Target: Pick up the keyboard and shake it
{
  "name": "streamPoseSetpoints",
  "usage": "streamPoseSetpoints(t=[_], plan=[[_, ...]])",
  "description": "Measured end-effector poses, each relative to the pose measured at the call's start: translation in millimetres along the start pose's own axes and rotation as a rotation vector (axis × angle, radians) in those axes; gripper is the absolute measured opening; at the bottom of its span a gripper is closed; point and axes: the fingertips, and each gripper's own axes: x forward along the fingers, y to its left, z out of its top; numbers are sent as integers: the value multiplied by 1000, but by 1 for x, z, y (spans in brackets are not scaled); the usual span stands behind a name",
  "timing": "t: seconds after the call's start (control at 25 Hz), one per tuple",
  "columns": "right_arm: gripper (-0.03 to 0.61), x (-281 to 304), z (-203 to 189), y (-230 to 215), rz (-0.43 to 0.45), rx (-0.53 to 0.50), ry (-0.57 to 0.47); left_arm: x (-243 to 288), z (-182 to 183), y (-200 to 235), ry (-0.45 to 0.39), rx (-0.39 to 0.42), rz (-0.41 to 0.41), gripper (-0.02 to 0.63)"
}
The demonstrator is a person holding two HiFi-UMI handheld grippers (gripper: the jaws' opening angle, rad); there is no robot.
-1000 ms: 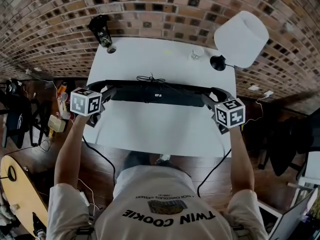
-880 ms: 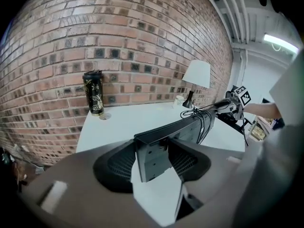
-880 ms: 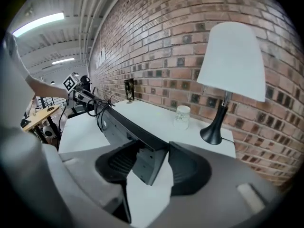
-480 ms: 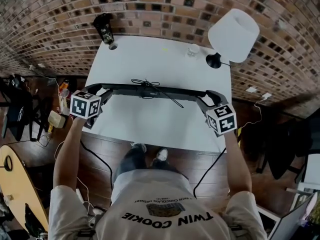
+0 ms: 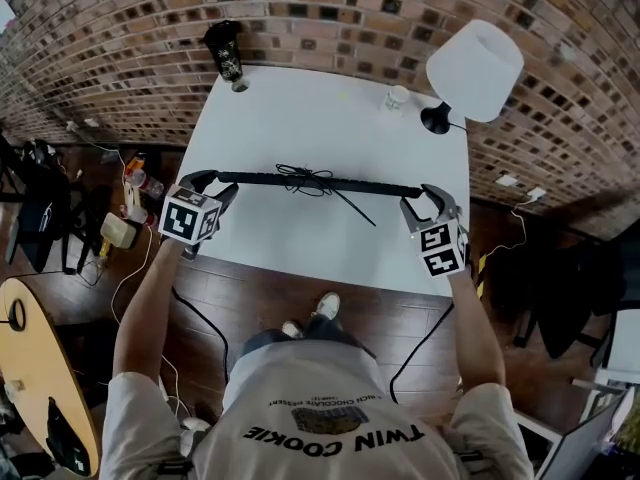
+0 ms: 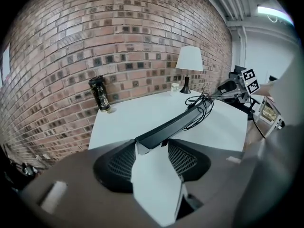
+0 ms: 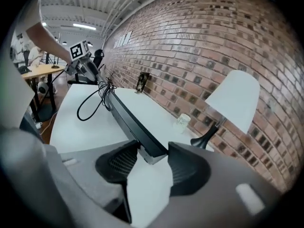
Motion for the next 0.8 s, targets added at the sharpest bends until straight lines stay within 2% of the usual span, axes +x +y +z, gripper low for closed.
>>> streamPoseSetpoints(t=[0.16, 0.32, 0.52, 0.8], plan=[[199, -7, -6, 11, -64, -133, 50, -3, -12, -7, 0, 29, -21, 218], [192, -9, -13, 24, -112, -246, 97, -3, -23, -12, 22, 106, -11, 218], [170, -8, -29, 45, -121, -308, 148, -2, -35, -20, 45, 240, 49, 216], [146, -5, -52, 67, -121, -388, 208, 7, -62, -32, 117, 370, 87, 213]])
